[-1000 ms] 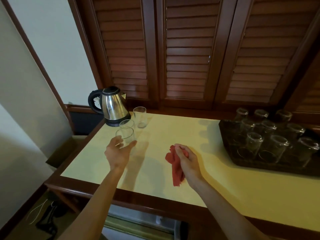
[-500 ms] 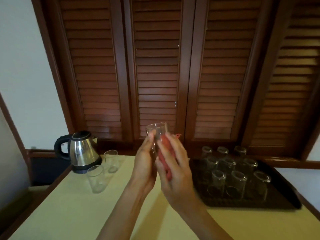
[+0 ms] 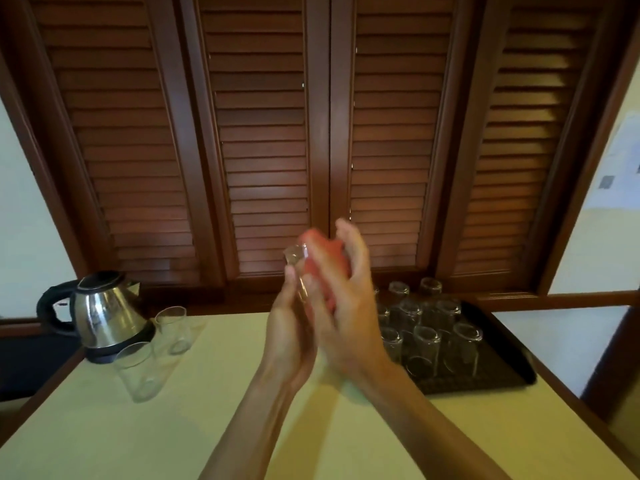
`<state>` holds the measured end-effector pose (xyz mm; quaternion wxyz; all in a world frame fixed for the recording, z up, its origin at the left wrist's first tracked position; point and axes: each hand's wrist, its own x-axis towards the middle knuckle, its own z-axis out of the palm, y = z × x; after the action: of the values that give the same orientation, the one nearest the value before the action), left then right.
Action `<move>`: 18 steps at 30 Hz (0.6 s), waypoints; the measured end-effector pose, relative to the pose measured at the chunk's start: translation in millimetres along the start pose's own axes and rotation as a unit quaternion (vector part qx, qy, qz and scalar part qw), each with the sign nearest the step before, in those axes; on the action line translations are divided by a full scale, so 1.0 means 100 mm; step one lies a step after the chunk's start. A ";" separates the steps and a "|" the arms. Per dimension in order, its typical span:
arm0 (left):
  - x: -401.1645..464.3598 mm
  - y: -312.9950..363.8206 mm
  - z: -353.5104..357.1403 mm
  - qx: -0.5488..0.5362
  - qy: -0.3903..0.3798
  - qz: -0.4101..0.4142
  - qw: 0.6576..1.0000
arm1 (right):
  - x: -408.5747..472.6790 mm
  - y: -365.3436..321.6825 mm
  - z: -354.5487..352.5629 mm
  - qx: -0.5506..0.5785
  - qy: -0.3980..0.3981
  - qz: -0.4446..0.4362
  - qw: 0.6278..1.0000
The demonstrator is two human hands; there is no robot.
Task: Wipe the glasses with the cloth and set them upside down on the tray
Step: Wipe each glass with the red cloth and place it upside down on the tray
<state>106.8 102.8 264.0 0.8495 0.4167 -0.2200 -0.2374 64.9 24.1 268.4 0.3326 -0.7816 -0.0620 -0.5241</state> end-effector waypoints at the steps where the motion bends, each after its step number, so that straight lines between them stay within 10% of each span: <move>1: 0.04 0.03 0.00 -0.022 0.006 0.005 1.000 | -0.11 -0.02 0.03 -0.006 -0.030 -0.028 0.999; 7: 0.03 -0.07 0.00 0.052 -0.013 0.024 0.998 | 0.10 0.27 -0.11 0.087 0.033 0.126 0.988; 18: 0.15 -0.06 0.00 0.055 0.013 0.027 0.998 | -0.11 0.17 -0.08 0.111 0.057 0.098 0.987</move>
<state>117.7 90.6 261.6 0.8342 0.4599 -0.2324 -0.1964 61.5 9.5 252.6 0.4699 -0.7112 -0.0238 -0.5224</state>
